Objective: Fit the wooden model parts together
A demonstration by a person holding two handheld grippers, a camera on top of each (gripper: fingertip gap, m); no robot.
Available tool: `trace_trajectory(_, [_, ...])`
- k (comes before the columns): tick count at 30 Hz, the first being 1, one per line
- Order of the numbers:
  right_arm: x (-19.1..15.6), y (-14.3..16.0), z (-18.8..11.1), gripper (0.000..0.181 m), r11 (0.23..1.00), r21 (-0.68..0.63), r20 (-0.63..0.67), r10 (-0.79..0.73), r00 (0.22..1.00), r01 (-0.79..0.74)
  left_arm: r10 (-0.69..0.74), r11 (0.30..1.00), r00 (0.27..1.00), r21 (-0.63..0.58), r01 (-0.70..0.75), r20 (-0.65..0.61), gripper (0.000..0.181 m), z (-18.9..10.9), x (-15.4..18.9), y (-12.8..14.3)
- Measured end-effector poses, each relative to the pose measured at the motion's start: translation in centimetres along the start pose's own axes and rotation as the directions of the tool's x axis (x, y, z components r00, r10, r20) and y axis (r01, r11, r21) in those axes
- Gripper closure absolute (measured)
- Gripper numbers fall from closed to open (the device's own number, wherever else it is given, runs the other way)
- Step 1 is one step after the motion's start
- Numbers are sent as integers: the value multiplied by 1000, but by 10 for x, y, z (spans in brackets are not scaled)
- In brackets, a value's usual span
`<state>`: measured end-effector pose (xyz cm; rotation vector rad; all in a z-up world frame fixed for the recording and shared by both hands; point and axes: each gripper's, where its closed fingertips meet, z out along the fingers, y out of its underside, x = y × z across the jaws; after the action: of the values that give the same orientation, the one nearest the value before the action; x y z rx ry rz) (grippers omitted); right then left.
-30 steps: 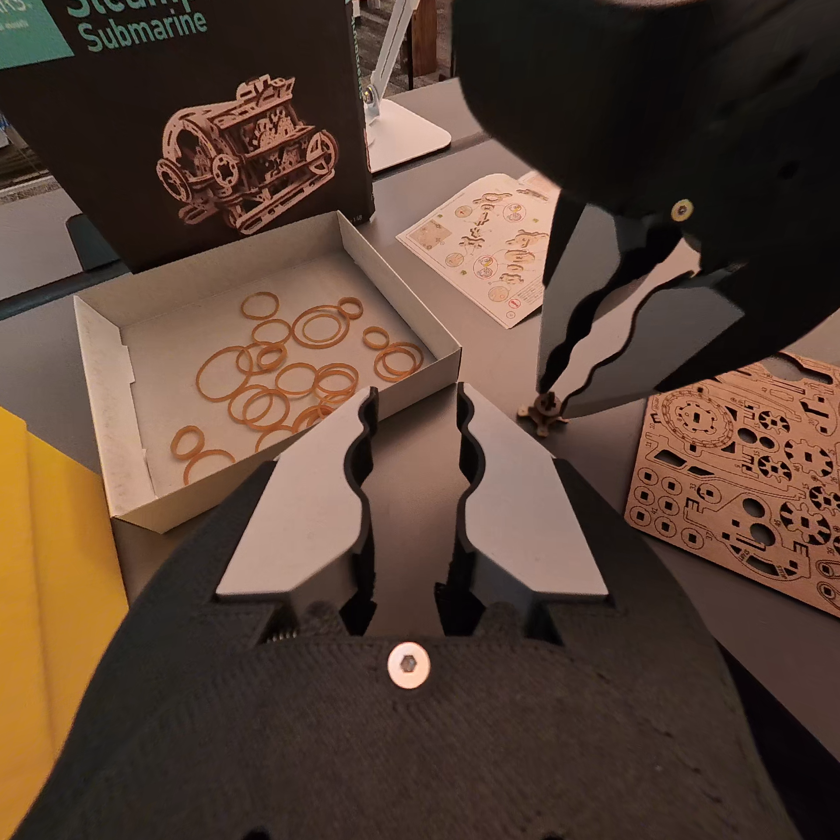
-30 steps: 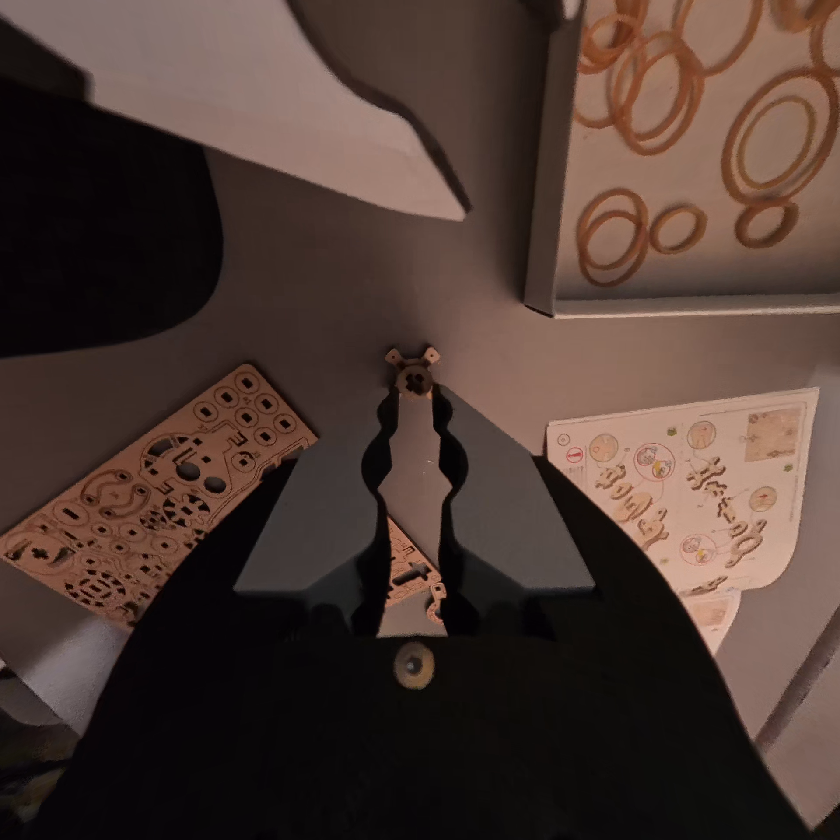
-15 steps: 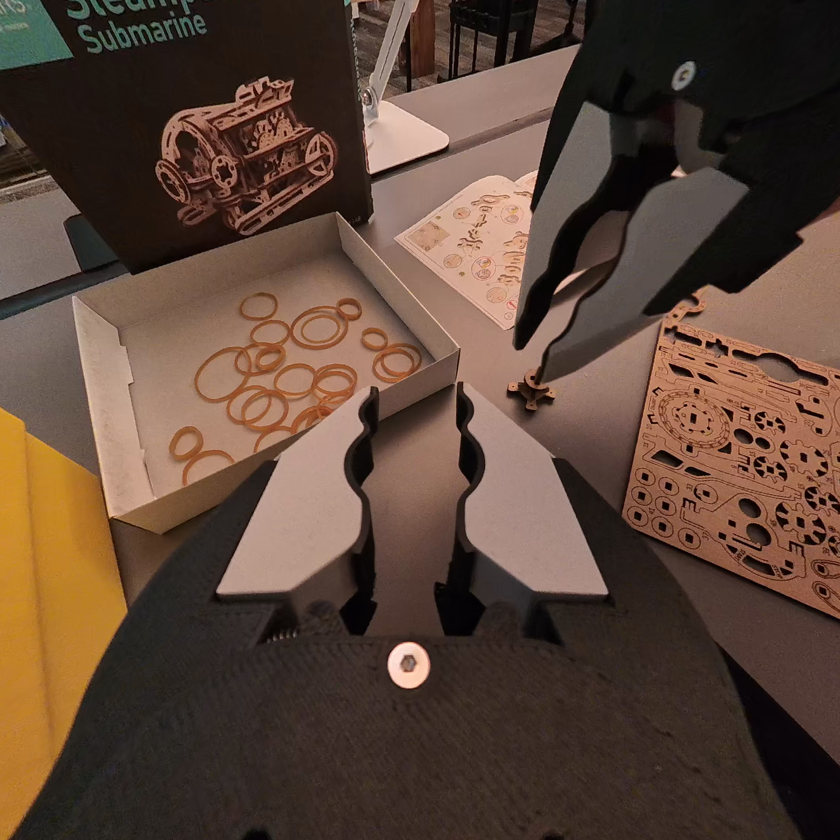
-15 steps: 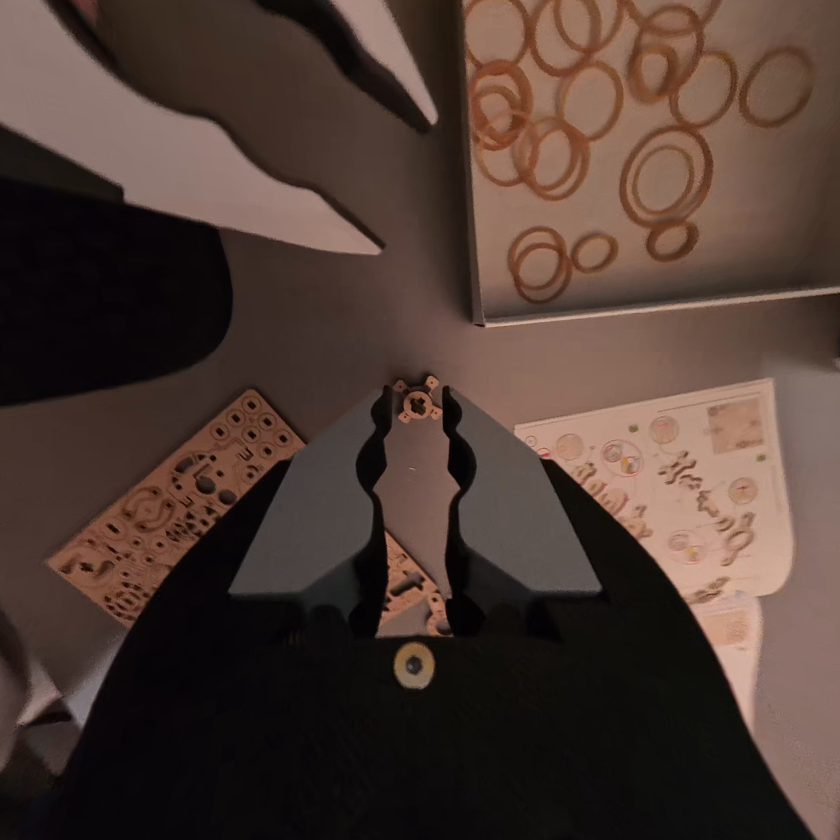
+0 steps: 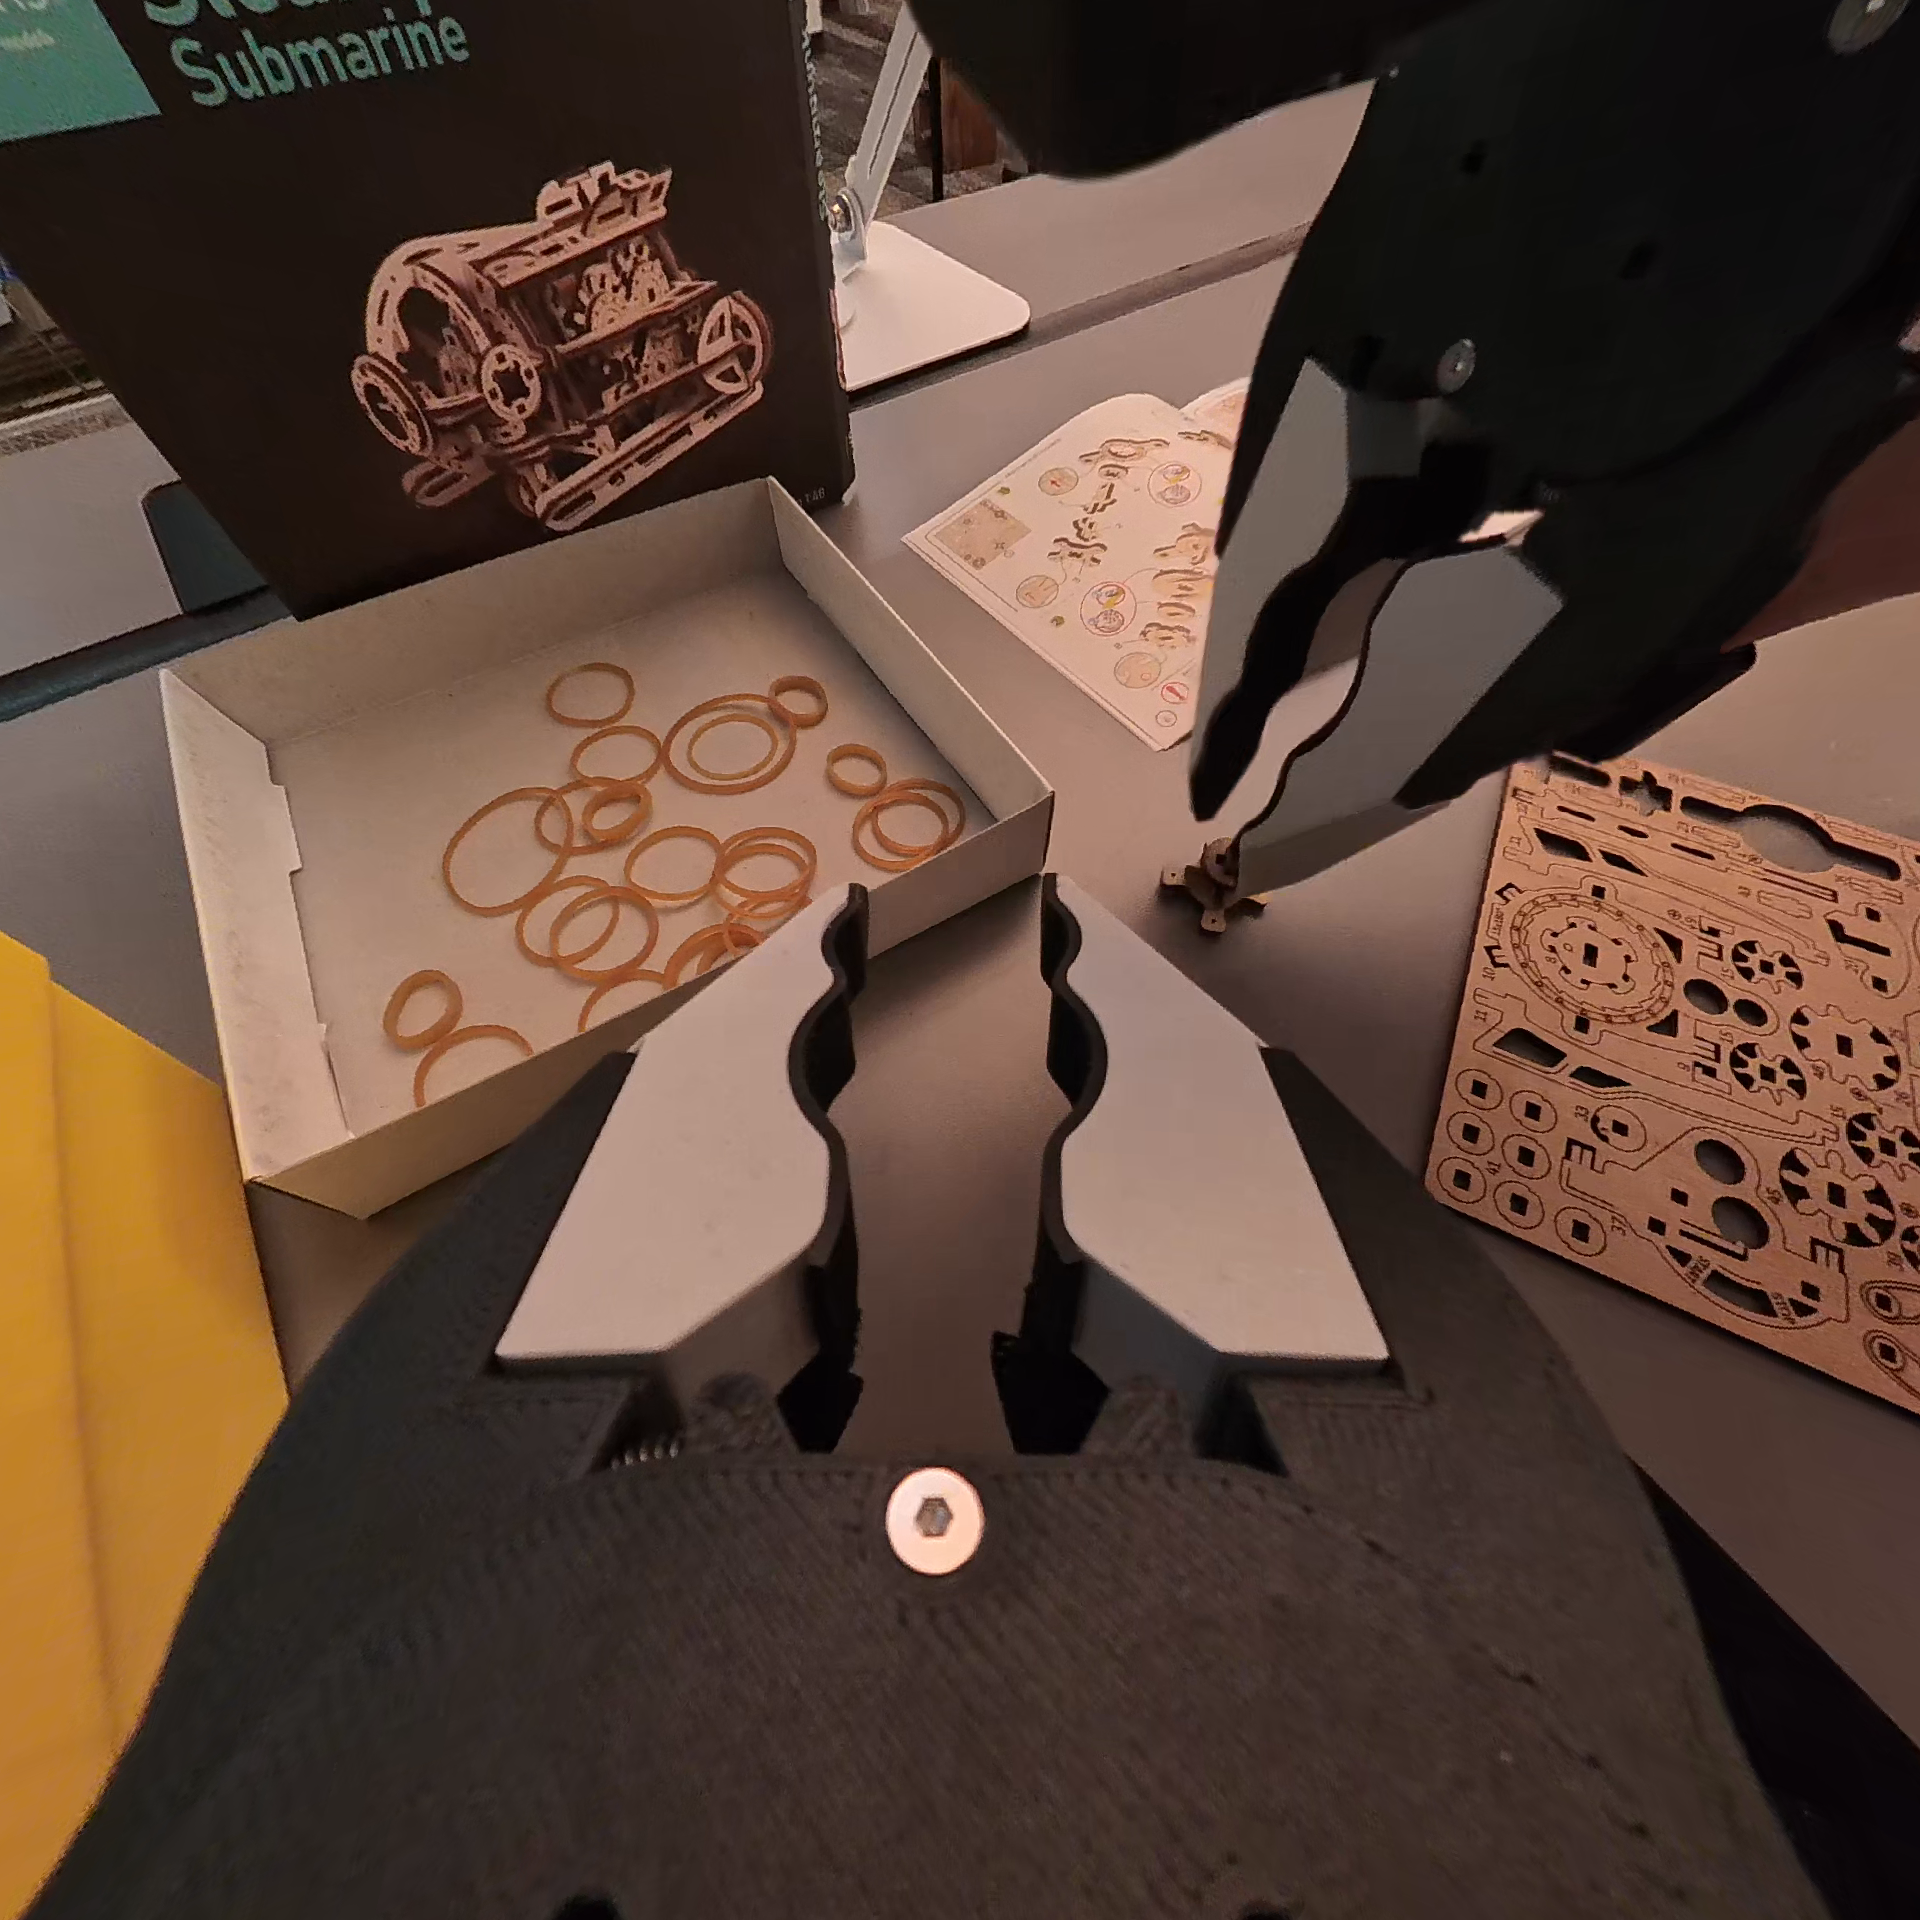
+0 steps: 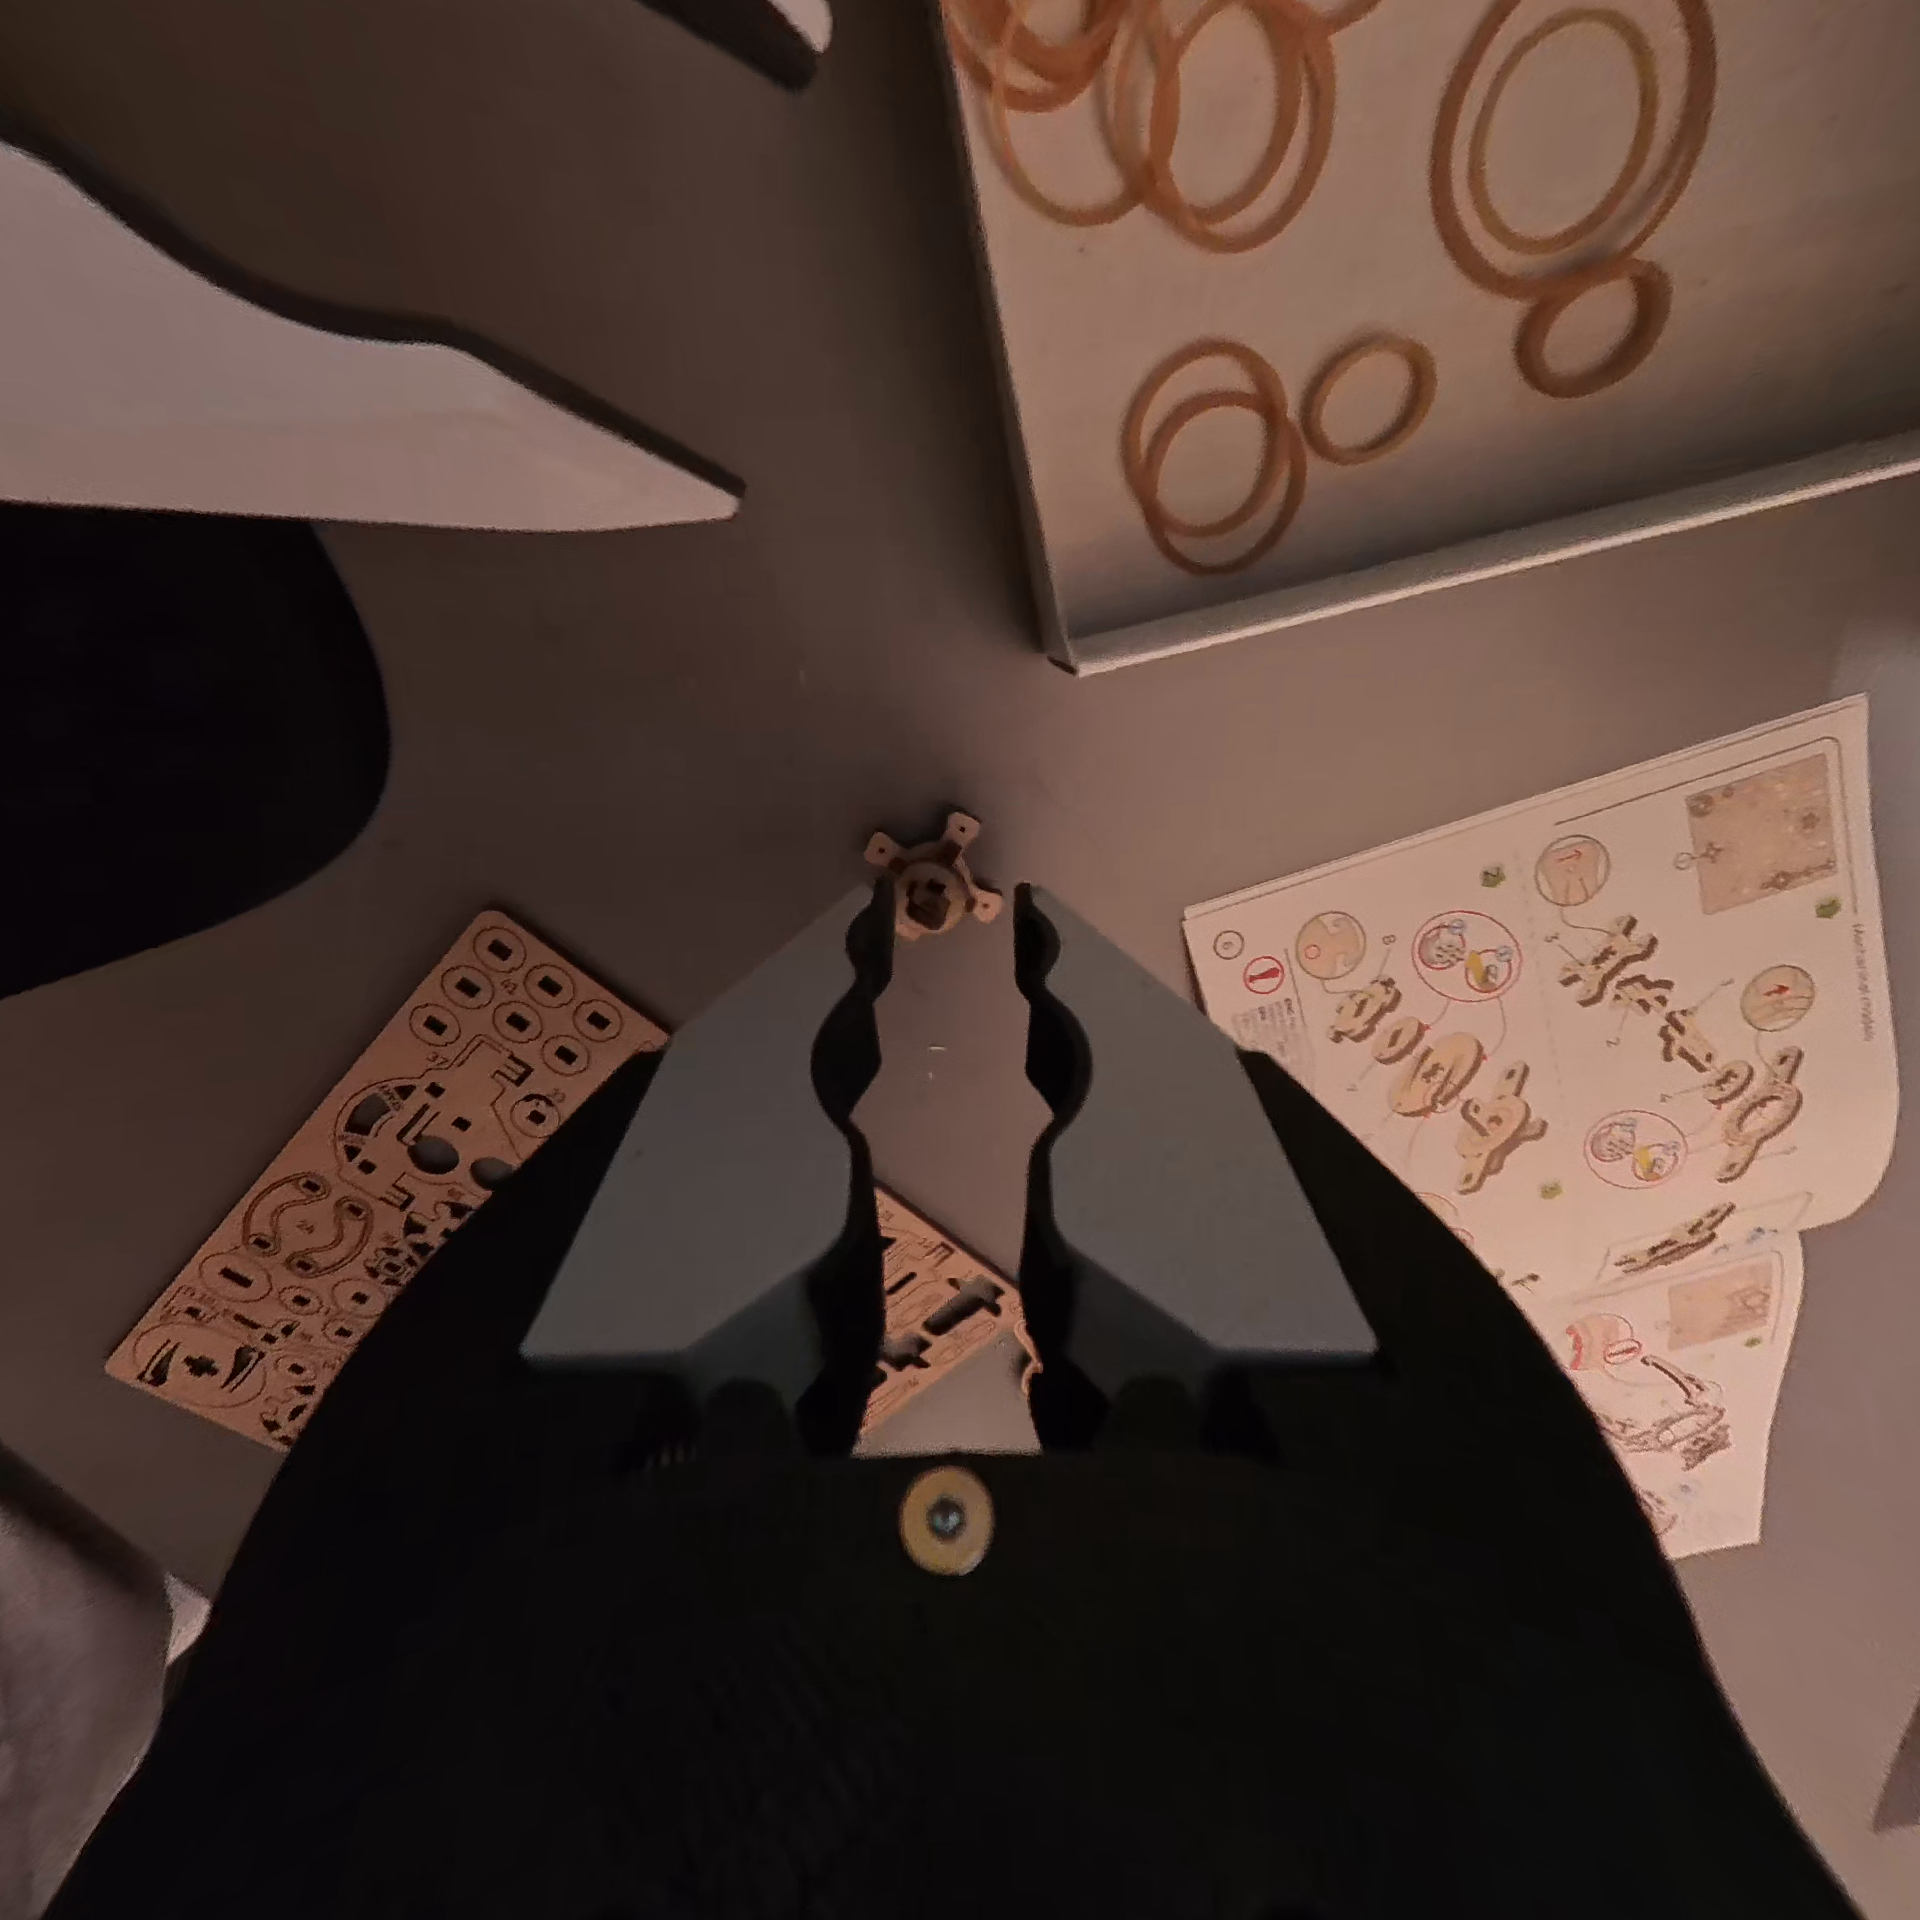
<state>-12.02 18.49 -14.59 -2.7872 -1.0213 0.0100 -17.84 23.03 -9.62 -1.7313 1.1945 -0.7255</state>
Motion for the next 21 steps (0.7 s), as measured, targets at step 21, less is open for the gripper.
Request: trace_trajectory(21, [-49, 12, 1, 167, 933, 9, 256, -351, 901, 360, 2, 1000, 1000, 8, -2, 0, 151, -1, 0, -2])
